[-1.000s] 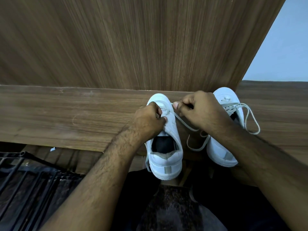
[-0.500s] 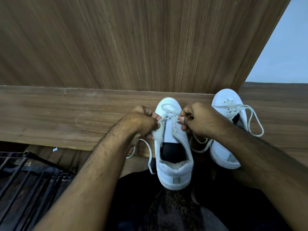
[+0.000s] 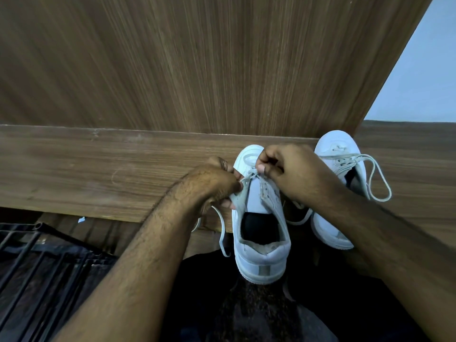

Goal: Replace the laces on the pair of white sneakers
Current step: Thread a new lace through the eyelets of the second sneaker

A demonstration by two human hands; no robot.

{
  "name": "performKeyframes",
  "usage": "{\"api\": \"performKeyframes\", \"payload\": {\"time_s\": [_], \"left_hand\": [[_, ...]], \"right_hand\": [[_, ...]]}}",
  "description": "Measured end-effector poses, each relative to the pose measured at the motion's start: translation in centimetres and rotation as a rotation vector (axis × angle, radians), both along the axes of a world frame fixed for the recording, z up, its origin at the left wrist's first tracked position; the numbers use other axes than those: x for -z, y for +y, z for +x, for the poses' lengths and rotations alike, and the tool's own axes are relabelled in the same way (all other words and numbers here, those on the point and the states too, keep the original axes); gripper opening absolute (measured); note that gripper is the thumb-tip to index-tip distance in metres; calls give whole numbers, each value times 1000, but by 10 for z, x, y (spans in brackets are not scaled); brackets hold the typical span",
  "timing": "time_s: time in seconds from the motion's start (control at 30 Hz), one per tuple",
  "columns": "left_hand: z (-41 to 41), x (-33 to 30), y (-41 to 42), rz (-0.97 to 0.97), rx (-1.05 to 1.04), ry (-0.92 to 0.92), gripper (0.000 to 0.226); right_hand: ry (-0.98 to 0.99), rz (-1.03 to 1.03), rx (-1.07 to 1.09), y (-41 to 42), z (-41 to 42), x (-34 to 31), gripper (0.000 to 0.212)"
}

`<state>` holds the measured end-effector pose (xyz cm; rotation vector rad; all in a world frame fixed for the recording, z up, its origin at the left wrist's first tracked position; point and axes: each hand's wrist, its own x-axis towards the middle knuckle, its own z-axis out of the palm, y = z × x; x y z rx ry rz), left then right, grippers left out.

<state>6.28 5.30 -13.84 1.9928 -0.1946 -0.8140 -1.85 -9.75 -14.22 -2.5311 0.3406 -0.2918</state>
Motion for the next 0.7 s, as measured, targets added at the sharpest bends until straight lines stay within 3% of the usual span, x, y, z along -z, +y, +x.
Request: {"api": "performKeyframes", "payload": {"time_s": [0.17,0.43,0.7], "left_hand": [[-1,-2,2,-6,-8,64,7],[-4,-6,4,6,21,50,7],[-4,-5,4,-25,14,54,17]], "right_hand": [[70,-42,4,7,4,6,11],[124,-131,16,12,9,12,17],[54,-162,82,18,10,22,22]]}}
